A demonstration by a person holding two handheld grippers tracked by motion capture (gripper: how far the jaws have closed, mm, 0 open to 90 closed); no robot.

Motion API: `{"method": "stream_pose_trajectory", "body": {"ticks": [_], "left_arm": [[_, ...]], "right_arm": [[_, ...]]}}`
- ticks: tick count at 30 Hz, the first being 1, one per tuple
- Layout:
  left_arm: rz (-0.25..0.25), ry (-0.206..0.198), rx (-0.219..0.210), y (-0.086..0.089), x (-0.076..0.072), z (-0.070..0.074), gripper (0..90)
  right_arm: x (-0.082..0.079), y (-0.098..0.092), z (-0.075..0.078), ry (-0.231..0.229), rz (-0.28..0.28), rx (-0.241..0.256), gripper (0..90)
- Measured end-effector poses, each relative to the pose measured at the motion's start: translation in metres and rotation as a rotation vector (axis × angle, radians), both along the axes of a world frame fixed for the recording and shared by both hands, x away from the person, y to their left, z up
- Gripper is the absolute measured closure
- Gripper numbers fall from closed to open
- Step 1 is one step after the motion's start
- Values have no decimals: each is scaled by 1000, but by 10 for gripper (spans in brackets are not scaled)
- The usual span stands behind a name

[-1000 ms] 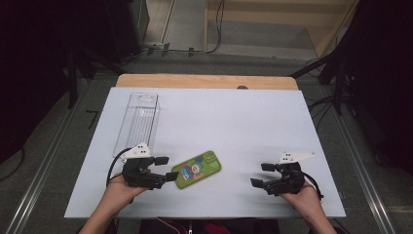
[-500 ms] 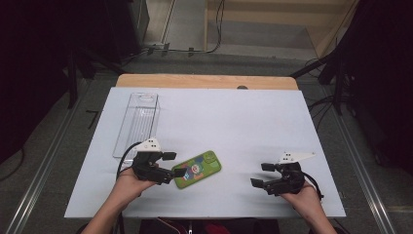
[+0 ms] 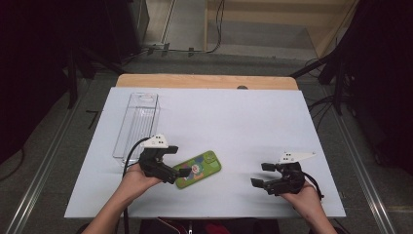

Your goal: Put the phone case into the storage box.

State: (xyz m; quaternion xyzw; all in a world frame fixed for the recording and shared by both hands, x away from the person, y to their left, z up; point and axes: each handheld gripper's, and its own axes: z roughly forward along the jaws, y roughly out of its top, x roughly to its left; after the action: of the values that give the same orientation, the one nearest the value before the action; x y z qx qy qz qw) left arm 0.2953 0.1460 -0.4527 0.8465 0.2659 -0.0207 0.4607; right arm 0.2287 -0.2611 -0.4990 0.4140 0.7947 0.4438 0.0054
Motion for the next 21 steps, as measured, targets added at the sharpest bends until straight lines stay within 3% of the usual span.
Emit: {"method": "stream_pose_trajectory", "body": {"ticks": [21], "left_arm": [[-25,-19,27,-29,17,-6,0]], "right_arm": [[0,0,0,-1,2,-2,155]]}}
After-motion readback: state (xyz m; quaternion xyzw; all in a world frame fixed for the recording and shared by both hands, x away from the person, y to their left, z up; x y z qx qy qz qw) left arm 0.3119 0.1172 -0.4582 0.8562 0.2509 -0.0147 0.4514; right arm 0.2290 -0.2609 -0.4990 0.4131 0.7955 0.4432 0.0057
